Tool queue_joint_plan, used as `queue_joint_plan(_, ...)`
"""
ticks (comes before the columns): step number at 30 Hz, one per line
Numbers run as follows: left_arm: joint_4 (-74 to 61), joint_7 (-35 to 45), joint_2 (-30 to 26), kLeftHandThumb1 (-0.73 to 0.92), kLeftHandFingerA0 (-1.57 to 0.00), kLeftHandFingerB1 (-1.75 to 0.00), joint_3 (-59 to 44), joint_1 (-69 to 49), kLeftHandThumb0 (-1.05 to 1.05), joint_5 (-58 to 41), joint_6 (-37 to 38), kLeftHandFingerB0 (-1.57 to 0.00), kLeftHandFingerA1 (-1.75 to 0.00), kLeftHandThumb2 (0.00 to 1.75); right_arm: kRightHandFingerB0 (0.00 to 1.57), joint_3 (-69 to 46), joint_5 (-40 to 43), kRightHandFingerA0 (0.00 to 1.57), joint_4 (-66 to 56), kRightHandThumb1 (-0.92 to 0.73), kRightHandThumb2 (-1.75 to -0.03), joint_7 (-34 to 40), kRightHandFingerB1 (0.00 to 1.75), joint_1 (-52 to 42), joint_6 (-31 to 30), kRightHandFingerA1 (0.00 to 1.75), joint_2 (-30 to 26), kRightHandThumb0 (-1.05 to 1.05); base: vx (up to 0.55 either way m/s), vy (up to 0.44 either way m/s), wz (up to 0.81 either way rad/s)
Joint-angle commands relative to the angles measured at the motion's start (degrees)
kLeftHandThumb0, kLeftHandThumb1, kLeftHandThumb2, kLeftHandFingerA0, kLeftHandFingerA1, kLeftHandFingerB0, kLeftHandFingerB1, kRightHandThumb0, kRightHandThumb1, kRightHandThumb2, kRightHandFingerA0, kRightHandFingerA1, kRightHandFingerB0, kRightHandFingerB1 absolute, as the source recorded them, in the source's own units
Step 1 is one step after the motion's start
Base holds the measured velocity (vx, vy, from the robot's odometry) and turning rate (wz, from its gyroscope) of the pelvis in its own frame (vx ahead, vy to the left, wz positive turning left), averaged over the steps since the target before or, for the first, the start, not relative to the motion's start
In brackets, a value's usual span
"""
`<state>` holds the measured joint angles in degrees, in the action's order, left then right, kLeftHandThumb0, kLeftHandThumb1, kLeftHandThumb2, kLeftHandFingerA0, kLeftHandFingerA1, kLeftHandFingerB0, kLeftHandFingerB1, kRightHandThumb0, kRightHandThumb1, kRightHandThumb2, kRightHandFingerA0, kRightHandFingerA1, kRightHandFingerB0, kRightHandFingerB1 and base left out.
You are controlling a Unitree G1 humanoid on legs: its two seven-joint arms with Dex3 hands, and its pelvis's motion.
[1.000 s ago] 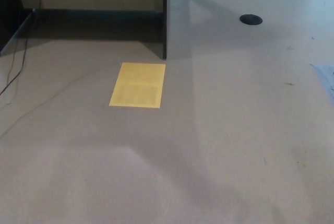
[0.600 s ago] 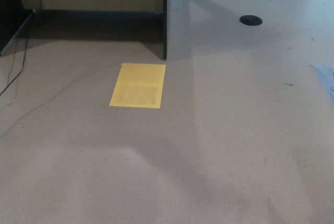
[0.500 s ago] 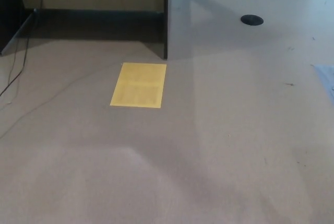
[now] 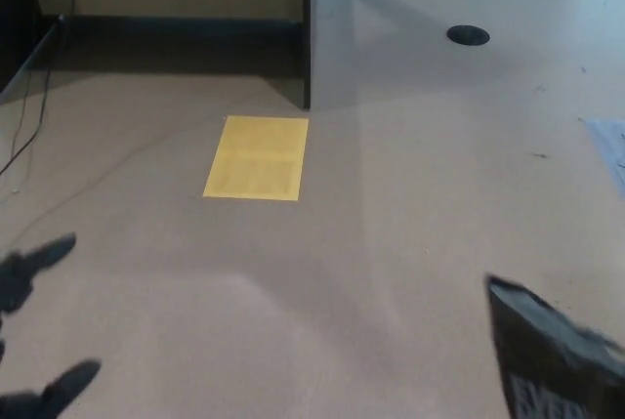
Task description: A person is holding a plastic bag and the robot extends its left hand to grab the bag by hooking its thumb into the holes at the top and brings its hand down by its side. Then it extends its arm again to hand the plastic bag back to the person.
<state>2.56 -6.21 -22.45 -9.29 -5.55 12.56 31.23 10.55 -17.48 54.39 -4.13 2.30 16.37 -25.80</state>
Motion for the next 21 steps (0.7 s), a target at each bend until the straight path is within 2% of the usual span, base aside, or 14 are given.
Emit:
queue_joint_plan(1, -9.72, 4.60, -1.41, 0.33, -0.08, -0.50, -1.44, 3.60, -0.24, -3.74, -7.83, -0.08, -0.51, 0.88, 0.53, -0.68, 0.30, 0.66, 0.50, -0.72, -0.61, -0.68, 0.41, -0.28, 0.78, 0.49, -1.41, -0.34, 0.00, 0.000, 0.00)
queue_joint_plan(5, -13.54, 5.45, -1.50, 0.33, -0.10, -0.50, -0.92, 8.79, -0.24, -2.60, -8.79, -0.10, -0.52, 0.88, 0.54, -0.38, -0.23, 0.67, 0.30, -0.72, -0.61, -0.27, 0.41, -0.72, 1.23, 0.49, -1.62, -0.36, 0.00, 0.000, 0.00)
queue_joint_plan(6, -15.86, 5.65, -1.23, 0.41, -0.28, -0.37, -0.39, 10.65, -0.54, -1.42, -11.02, -0.20, -0.43, 0.68, 0.54, -0.39, -0.22, 0.66, 0.19, -0.72, -0.61, -0.50, 0.41, -0.82, 1.03, 0.48, -1.75, -0.35, 0.00, 0.000, 0.00)
queue_joint_plan(10, -20.15, 6.80, -0.63, 0.42, -0.25, -0.36, 0.88, 14.85, -0.53, -0.02, -15.14, -0.18, -0.41, 0.68, 0.53, -0.46, -0.11, 0.63, 0.38, -0.73, -0.61, -0.82, 0.41, -0.67, 0.51, 0.47, -1.71, -0.35, 0.00, 0.000, 0.00)
queue_joint_plan(11, -21.56, 7.39, -0.49, 0.33, -0.10, -0.50, 1.63, 16.96, -0.25, 0.11, -16.62, -0.09, -0.51, 0.89, 0.52, -0.45, -0.14, 0.65, 0.39, -0.73, -0.61, -0.85, 0.40, -0.66, 0.49, 0.47, -1.77, -0.36, 0.00, 0.000, 0.00)
queue_joint_plan(13, -22.90, 8.15, -0.34, 0.33, -0.10, -0.50, 2.29, 18.85, -0.25, -0.15, -18.48, -0.09, -0.51, 0.89, 0.52, -0.41, -0.20, 0.65, 0.47, -0.73, -0.61, -0.76, 0.40, -0.64, 0.59, 0.47, -1.79, -0.36, 0.00, 0.000, 0.00)
queue_joint_plan(14, -23.32, 8.28, -0.29, 0.51, -0.27, -0.29, 2.72, 20.21, -0.47, 0.41, -19.23, -0.22, -0.32, 0.56, 0.53, -0.36, -0.28, 0.67, 0.50, -0.72, -0.60, -0.66, 0.40, -0.59, 0.46, 0.48, -1.77, -0.36, 0.00, 0.000, 0.00)
queue_joint_plan(15, -23.82, 8.49, -0.19, 0.51, -0.27, -0.29, 3.60, 22.88, -0.46, 1.27, -20.19, -0.22, -0.32, 0.56, 0.53, -0.28, -0.42, 0.66, 0.60, -0.73, -0.60, -0.49, 0.40, -0.54, 0.26, 0.47, -1.72, -0.36, 0.00, 0.000, 0.00)
queue_joint_plan(16, -23.69, 8.59, -0.08, 0.34, -0.10, -0.51, 4.17, 24.67, -0.25, 1.51, -20.23, -0.10, -0.52, 0.90, 0.52, -0.32, -0.36, 0.65, 0.67, -0.72, -0.60, -0.55, 0.40, -0.63, 0.22, 0.47, -1.67, -0.36, 0.00, 0.000, 0.00)
queue_joint_plan(21, -23.97, 9.29, 0.77, 0.33, -0.10, -0.50, 6.26, 30.74, -0.25, 2.18, -22.70, -0.10, -0.52, 0.89, 0.52, -0.40, -0.23, 0.62, 1.20, -0.73, -0.61, -0.67, 0.40, -0.40, 0.54, 0.46, -1.68, -0.35, 0.00, 0.000, 0.00)
